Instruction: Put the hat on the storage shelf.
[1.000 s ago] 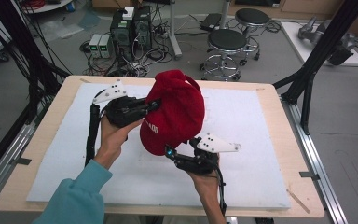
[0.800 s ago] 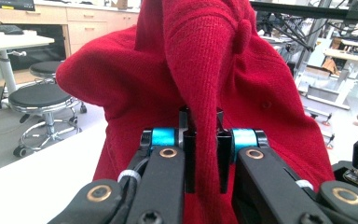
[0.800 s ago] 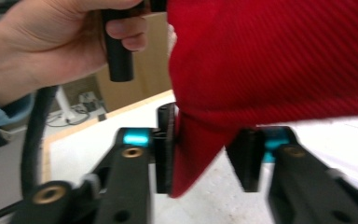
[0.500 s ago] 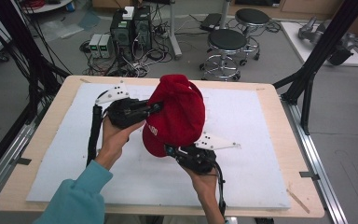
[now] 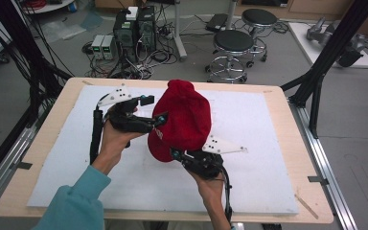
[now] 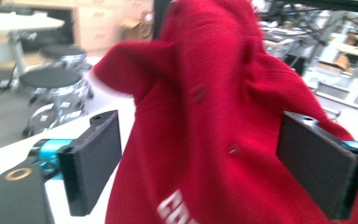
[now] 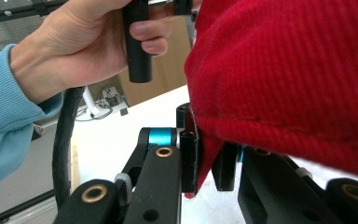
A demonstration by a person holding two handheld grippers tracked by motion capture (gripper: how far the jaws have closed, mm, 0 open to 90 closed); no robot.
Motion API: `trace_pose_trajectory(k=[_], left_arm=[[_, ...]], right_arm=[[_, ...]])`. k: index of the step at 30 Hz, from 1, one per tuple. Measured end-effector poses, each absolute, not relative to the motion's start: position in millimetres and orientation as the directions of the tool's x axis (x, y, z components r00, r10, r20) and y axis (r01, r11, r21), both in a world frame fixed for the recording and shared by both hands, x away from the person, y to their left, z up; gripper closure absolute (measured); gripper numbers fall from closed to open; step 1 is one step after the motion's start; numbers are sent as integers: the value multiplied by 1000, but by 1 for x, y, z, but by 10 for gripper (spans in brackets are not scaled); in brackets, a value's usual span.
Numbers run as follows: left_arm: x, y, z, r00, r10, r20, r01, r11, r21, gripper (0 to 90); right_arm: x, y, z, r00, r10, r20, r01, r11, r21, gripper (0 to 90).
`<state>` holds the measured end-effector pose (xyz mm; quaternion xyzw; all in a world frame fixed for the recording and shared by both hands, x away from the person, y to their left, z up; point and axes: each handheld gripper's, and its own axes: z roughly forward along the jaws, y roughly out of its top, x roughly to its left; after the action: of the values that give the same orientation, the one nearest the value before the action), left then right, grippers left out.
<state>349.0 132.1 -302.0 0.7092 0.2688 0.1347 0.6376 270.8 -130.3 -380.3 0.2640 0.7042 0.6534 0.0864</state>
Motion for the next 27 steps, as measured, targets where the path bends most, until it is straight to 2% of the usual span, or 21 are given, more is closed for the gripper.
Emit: trace_pose_trajectory(k=[3,12,19,27], left_arm=[[349,140,-303,819,551,-161,205,-19,979,73],[340,168,-306,810,580,-88,160,-74,984,74],[327,202,-329,787,613,-62,147,-89,985,77],[314,246,-362,727,684,-48,112,-49,992,77]], right_arm=[[270,-131,-379,-845,490,216,252,8,968,838],[274,-139,-369,-827,534,177,219,16,975,837],[282,-151,-356,-798,590,124,182,40,982,837],[302,-164,-344,-760,644,87,168,65,984,837]])
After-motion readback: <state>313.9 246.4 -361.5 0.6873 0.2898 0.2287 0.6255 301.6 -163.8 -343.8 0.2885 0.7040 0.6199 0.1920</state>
